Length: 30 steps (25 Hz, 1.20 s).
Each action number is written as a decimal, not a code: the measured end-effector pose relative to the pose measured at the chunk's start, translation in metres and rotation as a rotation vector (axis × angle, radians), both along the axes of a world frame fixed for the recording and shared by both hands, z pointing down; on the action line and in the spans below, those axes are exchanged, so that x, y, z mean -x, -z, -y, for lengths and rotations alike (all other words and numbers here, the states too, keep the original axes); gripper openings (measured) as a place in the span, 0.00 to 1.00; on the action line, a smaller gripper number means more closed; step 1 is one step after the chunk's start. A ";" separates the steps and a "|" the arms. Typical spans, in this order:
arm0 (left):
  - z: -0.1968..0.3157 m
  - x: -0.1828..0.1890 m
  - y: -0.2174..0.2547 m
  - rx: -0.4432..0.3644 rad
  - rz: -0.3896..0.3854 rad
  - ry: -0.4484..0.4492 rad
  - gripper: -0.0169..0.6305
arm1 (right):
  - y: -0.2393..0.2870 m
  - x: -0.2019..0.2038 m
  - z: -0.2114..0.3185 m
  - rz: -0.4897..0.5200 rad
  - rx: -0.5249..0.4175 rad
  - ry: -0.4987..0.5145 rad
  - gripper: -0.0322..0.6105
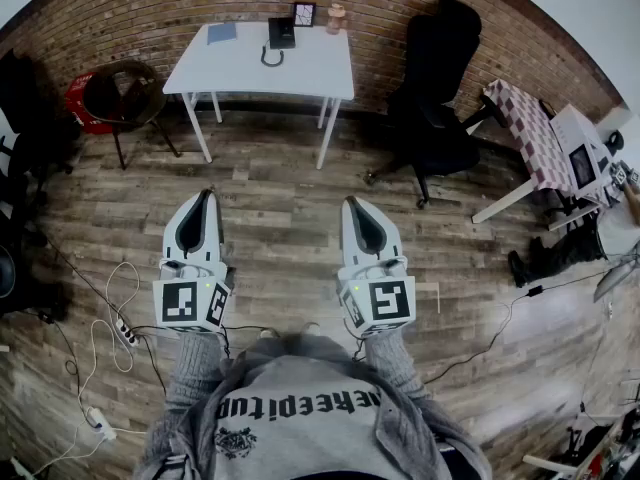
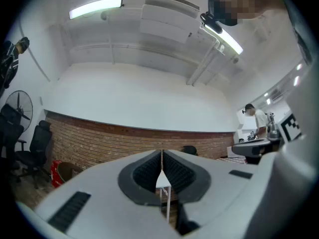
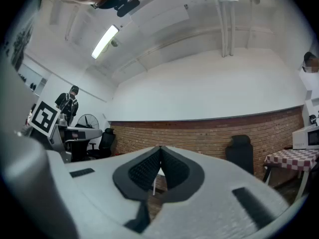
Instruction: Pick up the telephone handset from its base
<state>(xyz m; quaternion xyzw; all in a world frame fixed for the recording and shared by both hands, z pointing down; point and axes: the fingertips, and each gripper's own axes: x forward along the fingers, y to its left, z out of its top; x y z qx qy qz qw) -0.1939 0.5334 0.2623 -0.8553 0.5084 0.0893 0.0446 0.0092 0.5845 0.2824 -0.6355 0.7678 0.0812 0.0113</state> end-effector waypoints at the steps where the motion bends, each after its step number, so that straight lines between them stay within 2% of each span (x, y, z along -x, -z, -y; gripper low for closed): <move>1: 0.001 0.001 -0.001 -0.016 -0.001 -0.008 0.05 | 0.001 0.001 0.000 0.001 -0.001 -0.002 0.05; 13: 0.013 0.021 0.005 -0.030 0.000 -0.024 0.05 | 0.005 0.020 0.010 -0.005 -0.005 -0.032 0.05; 16: 0.014 0.028 0.003 -0.062 0.005 -0.036 0.05 | 0.008 0.026 0.010 0.012 -0.043 -0.043 0.05; 23: 0.017 0.052 0.005 -0.042 -0.001 -0.027 0.05 | 0.003 0.044 0.011 0.017 -0.051 -0.050 0.05; 30: 0.041 0.051 0.000 -0.033 -0.011 -0.028 0.05 | 0.003 0.041 0.037 -0.002 -0.051 -0.051 0.05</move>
